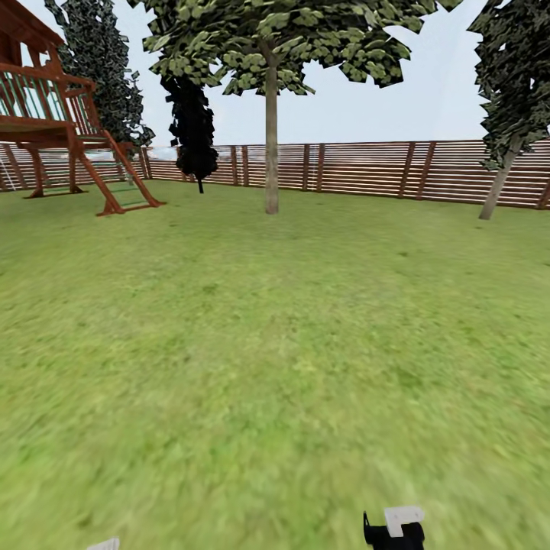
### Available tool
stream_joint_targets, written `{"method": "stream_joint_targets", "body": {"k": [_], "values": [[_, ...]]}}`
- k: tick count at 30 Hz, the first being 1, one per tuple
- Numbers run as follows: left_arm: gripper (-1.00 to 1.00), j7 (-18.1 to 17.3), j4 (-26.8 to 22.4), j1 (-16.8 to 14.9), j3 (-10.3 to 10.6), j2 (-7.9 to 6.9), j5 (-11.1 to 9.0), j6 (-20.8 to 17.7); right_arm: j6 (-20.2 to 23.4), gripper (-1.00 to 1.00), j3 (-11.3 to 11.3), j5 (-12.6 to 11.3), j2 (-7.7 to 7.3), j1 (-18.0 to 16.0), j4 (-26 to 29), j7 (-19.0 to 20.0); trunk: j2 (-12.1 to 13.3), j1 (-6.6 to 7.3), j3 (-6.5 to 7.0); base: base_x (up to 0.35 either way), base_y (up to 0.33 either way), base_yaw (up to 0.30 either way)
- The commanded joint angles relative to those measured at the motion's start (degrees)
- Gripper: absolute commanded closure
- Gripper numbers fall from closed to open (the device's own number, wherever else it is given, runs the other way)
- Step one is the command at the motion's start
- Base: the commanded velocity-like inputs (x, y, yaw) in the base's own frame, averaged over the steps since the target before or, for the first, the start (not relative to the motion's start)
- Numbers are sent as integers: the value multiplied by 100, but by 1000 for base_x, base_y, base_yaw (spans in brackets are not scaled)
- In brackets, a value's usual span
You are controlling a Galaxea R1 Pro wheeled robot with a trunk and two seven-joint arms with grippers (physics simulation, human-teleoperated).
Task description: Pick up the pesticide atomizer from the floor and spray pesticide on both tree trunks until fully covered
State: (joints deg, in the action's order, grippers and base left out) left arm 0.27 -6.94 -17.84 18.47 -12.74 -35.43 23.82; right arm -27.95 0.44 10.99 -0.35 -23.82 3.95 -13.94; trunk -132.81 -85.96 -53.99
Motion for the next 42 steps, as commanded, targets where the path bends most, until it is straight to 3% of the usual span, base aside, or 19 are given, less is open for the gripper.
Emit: {"method": "stream_joint_targets", "body": {"k": [1, 42], "values": [[100, -1, 0, 0, -1, 0, 1, 0, 0, -100, 0, 0, 0, 0, 0, -2, 0, 0, 0, 339, 0, 0], [100, -1, 0, 0, -1, 0, 2, 0, 0, -100, 0, 0, 0, 0, 0, 0, 0, 0, 0, 339, 0, 0]]}}
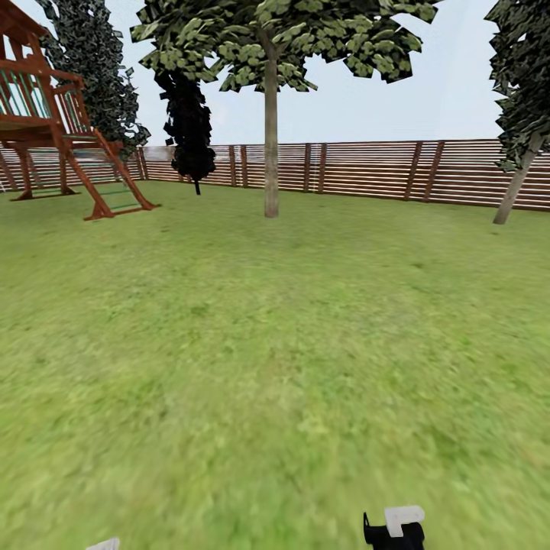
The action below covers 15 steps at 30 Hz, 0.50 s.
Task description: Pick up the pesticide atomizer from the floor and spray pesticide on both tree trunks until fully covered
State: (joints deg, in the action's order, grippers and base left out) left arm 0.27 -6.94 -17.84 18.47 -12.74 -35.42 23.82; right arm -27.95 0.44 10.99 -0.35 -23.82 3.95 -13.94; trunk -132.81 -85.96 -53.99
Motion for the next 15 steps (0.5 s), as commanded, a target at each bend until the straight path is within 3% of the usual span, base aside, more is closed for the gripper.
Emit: {"method": "stream_joint_targets", "body": {"k": [1, 15], "values": [[100, -1, 0, 0, -1, 0, 2, 0, 0, -100, 0, 0, 0, 0, 0, -1, 0, 0, 0, 339, 0, 0], [100, -1, 0, 0, -1, -8, 0, 0, 0, -100, 0, 0, -4, 0, 0, -2, 0, 0, 0, 340, 0, 0]]}}
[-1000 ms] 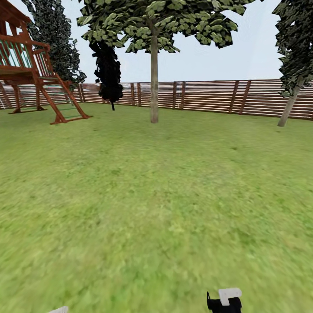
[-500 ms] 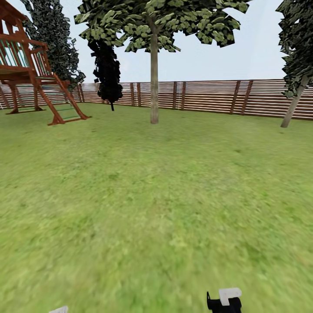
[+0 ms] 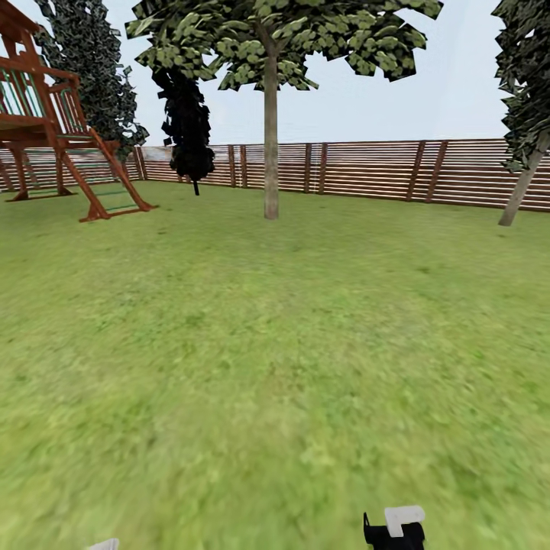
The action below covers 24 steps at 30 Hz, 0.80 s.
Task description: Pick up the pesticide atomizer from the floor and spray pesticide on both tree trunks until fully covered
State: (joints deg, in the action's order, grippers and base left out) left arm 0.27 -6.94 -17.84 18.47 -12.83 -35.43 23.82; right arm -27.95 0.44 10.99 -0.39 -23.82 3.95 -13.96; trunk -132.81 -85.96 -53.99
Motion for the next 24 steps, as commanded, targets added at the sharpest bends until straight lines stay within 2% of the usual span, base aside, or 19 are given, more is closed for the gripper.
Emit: {"method": "stream_joint_targets", "body": {"k": [1, 24], "values": [[100, -1, 0, 0, -1, 0, 1, 0, 0, -100, 0, 0, -1, 0, 0, 1, 0, 0, 0, 339, 0, 0], [100, -1, 0, 0, -1, 0, 1, 0, 0, -100, 0, 9, -19, 0, 0, 6, 0, 0, 0, 340, 0, 0]]}}
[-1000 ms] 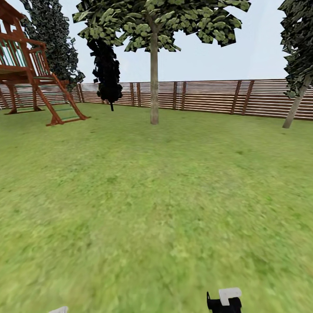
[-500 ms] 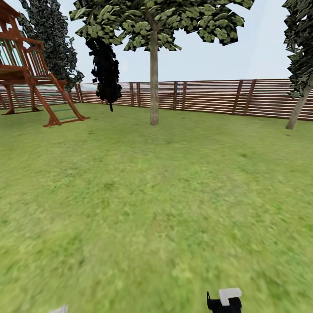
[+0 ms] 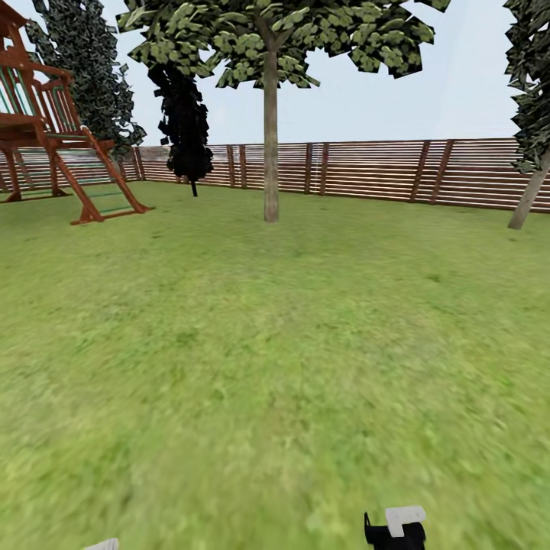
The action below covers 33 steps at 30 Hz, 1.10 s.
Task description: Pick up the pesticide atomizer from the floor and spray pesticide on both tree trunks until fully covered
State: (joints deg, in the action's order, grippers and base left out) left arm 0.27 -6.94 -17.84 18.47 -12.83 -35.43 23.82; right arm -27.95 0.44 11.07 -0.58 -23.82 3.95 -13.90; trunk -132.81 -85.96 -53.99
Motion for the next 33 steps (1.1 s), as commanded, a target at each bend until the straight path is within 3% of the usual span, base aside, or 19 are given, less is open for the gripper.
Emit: {"method": "stream_joint_targets", "body": {"k": [1, 33], "values": [[100, -1, 0, 0, -1, 0, 1, 0, 0, -100, 0, 0, -1, 0, 0, -1, 0, 0, 0, 339, 0, 0], [100, -1, 0, 0, -1, -6, 1, 0, 0, -100, 0, 9, -17, 0, 0, -3, 0, 0, 0, 340, 0, 0]]}}
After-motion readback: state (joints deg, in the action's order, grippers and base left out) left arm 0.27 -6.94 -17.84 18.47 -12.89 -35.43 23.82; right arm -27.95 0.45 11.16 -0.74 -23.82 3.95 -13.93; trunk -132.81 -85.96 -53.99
